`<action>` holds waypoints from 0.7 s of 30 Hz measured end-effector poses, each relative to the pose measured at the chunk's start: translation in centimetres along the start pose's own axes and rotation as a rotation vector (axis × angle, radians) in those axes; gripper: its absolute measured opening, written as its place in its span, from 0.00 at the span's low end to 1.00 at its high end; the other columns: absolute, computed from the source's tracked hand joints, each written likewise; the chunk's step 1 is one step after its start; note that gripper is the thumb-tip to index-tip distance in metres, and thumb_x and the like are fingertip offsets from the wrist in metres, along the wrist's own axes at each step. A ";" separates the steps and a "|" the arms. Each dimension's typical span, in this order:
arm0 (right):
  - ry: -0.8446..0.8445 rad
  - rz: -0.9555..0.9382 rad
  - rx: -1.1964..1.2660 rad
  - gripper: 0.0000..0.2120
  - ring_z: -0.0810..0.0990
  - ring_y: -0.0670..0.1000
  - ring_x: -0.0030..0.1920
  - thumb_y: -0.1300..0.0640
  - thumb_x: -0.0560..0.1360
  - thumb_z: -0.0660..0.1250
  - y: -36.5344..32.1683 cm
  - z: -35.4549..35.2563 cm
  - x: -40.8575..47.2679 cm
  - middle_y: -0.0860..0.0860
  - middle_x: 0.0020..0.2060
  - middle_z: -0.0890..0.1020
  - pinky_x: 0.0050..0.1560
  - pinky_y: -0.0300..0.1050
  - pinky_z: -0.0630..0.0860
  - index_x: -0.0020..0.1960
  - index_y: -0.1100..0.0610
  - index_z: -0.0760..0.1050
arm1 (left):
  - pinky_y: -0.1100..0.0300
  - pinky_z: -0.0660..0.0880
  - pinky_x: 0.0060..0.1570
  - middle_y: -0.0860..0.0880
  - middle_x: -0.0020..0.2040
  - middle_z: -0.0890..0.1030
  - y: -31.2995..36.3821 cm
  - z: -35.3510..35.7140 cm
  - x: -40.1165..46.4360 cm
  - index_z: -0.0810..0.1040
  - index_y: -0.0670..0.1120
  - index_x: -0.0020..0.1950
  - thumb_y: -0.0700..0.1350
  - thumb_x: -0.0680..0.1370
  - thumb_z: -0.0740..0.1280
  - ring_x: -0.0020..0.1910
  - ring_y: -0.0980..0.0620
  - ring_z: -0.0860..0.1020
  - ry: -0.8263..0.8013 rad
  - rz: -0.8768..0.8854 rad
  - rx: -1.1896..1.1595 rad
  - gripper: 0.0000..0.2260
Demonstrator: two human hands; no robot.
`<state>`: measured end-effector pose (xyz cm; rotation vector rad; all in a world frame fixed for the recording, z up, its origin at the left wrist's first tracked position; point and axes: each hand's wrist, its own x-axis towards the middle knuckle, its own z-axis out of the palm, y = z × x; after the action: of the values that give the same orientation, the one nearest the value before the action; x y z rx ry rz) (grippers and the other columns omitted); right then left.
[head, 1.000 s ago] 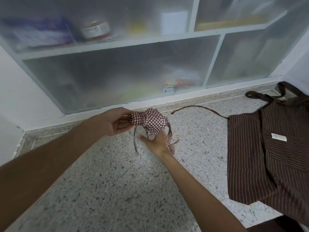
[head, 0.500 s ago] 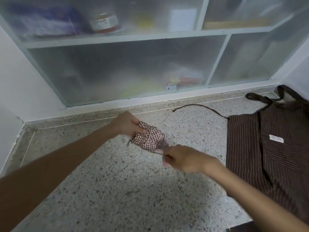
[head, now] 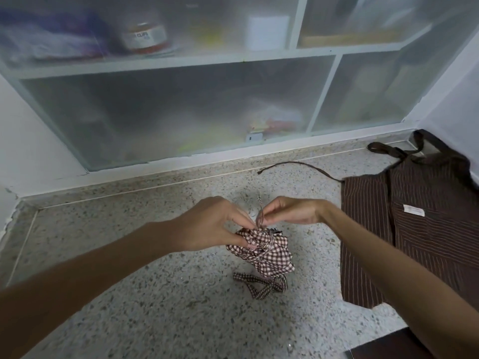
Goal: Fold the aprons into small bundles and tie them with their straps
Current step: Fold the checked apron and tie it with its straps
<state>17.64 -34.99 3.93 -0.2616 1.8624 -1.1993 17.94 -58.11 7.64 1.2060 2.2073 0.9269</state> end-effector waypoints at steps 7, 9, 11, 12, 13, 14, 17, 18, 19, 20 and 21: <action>-0.001 -0.065 0.064 0.05 0.78 0.39 0.50 0.56 0.69 0.70 -0.4 -0.6 1.3 0.44 0.45 0.82 0.70 0.50 0.63 0.45 0.53 0.80 | 0.56 0.76 0.55 0.67 0.66 0.70 -0.6 0.4 -0.6 0.83 0.49 0.54 0.45 0.73 0.72 0.57 0.59 0.77 -0.117 0.069 -0.056 0.10; -0.067 -0.085 -0.011 0.03 0.79 0.39 0.48 0.50 0.67 0.72 -1.2 -1.1 1.1 0.41 0.41 0.83 0.64 0.45 0.67 0.41 0.47 0.82 | 0.58 0.77 0.54 0.68 0.69 0.66 -0.7 0.8 -0.4 0.84 0.49 0.52 0.49 0.74 0.70 0.55 0.61 0.78 -0.205 0.037 0.014 0.09; -0.098 -0.050 -0.062 0.06 0.79 0.38 0.47 0.56 0.73 0.68 -2.0 -1.3 1.4 0.40 0.40 0.83 0.58 0.38 0.68 0.42 0.47 0.82 | 0.57 0.78 0.51 0.69 0.68 0.66 -1.0 1.0 -0.2 0.83 0.49 0.52 0.53 0.74 0.70 0.51 0.59 0.80 -0.274 -0.004 0.056 0.11; -0.097 -0.030 -0.084 0.08 0.79 0.38 0.48 0.60 0.75 0.66 -2.3 -1.4 1.7 0.39 0.41 0.83 0.56 0.36 0.68 0.44 0.49 0.81 | 0.54 0.78 0.50 0.67 0.66 0.70 -1.0 1.0 -0.1 0.82 0.51 0.53 0.55 0.74 0.69 0.50 0.57 0.81 -0.297 -0.017 0.048 0.12; -0.103 -0.015 -0.114 0.09 0.79 0.37 0.48 0.62 0.76 0.65 -2.4 -1.4 2.1 0.39 0.41 0.83 0.56 0.35 0.69 0.46 0.50 0.80 | 0.53 0.78 0.48 0.63 0.62 0.77 -1.2 1.0 0.1 0.81 0.53 0.54 0.57 0.73 0.68 0.48 0.55 0.82 -0.300 -0.024 0.039 0.13; -0.093 -0.006 -0.141 0.08 0.79 0.38 0.49 0.61 0.76 0.65 -2.4 -1.4 2.6 0.39 0.43 0.84 0.57 0.36 0.69 0.47 0.51 0.80 | 0.53 0.78 0.42 0.55 0.54 0.83 -1.3 0.8 0.2 0.81 0.54 0.55 0.61 0.73 0.67 0.42 0.53 0.82 -0.279 -0.031 0.042 0.16; 0.127 0.030 -0.181 0.08 0.77 0.46 0.58 0.54 0.76 0.66 -2.1 -0.9 3.9 0.45 0.53 0.82 0.64 0.42 0.67 0.54 0.51 0.80 | 0.54 0.73 0.30 0.44 0.35 0.82 -2.6 0.2 1.0 0.83 0.46 0.49 0.58 0.72 0.68 0.29 0.46 0.78 -0.078 -0.124 0.046 0.17; 0.298 0.018 -0.203 0.10 0.76 0.48 0.59 0.53 0.76 0.67 -1.8 -1.0 4.1 0.48 0.56 0.81 0.64 0.43 0.68 0.56 0.53 0.80 | 0.56 0.74 0.30 0.44 0.34 0.82 -3.2 -0.3 1.4 0.83 0.42 0.48 0.53 0.72 0.70 0.29 0.46 0.79 0.026 -0.196 0.002 0.15; 0.518 -0.016 -0.221 0.11 0.77 0.49 0.57 0.54 0.76 0.67 -1.5 -0.9 4.0 0.50 0.56 0.80 0.63 0.45 0.70 0.56 0.55 0.79 | 0.56 0.77 0.33 0.43 0.37 0.83 -3.7 -0.8 1.7 0.83 0.39 0.49 0.49 0.72 0.72 0.32 0.46 0.81 0.141 -0.298 -0.098 0.13; 0.748 -0.066 -0.194 0.10 0.78 0.49 0.53 0.55 0.76 0.67 -1.3 -0.4 3.6 0.50 0.54 0.81 0.60 0.46 0.74 0.55 0.56 0.80 | 0.56 0.80 0.37 0.43 0.43 0.84 -4.1 -1.4 1.9 0.82 0.39 0.51 0.46 0.72 0.73 0.37 0.47 0.82 0.255 -0.447 -0.270 0.13; 0.931 -0.111 -0.106 0.08 0.79 0.47 0.49 0.57 0.76 0.67 -1.1 0.3 2.9 0.50 0.51 0.82 0.55 0.45 0.77 0.53 0.57 0.80 | 0.60 0.81 0.38 0.43 0.47 0.83 -4.3 -1.9 2.1 0.81 0.39 0.53 0.43 0.71 0.73 0.41 0.49 0.82 0.352 -0.606 -0.516 0.13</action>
<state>15.90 -37.43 3.18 0.1857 2.7356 -1.4313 13.27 -58.62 5.54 0.1271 2.1742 1.3761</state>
